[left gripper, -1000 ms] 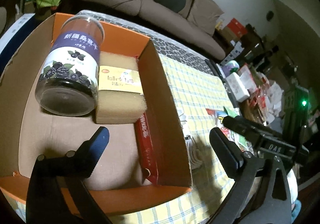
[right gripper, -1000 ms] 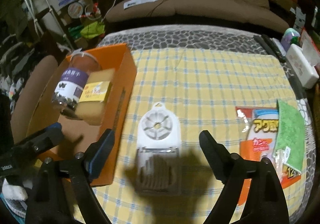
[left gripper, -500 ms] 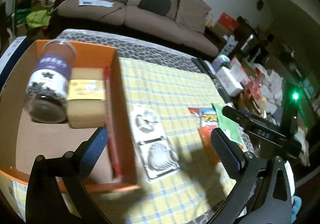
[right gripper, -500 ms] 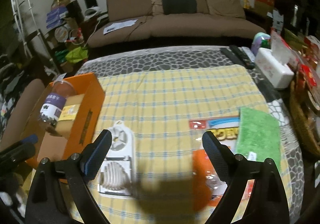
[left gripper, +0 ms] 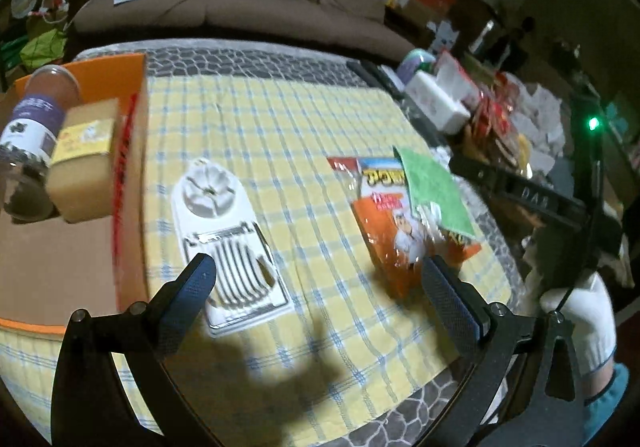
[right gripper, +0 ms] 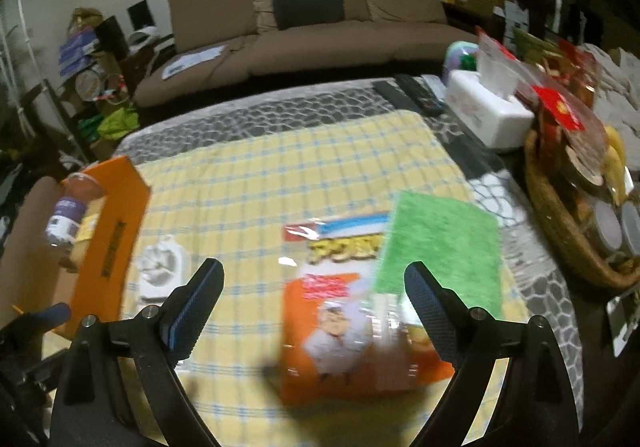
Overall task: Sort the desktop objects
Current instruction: 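Withdraw both grippers from the box toward the egg slicer and packages, then grasp the clear bag of wooden skewers with the right gripper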
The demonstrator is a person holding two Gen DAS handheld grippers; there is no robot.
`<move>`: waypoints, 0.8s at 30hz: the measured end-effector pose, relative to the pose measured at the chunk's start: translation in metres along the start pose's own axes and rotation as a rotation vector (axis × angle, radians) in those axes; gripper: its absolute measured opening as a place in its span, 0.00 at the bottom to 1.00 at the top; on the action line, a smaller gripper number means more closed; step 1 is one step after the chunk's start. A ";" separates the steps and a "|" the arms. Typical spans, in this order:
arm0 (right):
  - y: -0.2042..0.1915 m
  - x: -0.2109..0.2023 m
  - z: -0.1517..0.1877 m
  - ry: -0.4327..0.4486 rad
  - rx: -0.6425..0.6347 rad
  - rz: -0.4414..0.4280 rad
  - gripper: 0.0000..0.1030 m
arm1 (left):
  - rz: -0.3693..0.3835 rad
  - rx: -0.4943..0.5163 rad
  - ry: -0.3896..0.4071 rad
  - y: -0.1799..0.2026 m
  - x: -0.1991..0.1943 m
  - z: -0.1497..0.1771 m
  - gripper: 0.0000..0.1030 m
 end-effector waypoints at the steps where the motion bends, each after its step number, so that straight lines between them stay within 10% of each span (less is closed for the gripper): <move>1: 0.007 0.001 0.003 -0.007 0.004 0.007 0.91 | -0.014 0.015 -0.005 0.003 0.004 0.005 1.00; 8: 0.037 0.007 0.017 -0.058 0.020 0.038 0.91 | -0.168 0.114 -0.012 0.005 0.030 0.033 1.00; 24: 0.060 0.042 0.065 -0.251 0.051 0.052 0.73 | -0.230 0.101 -0.048 -0.008 0.049 0.048 1.00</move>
Point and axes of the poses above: each gripper's, at about its wrist camera, not at the fingertips, and x roughly the way its jaws point, y to its right, z to its underside, the point moved 5 cm from there along x, roughly the way its jaws point, and after that the axes turned 13 degrees about y, right-handed, at the moved point
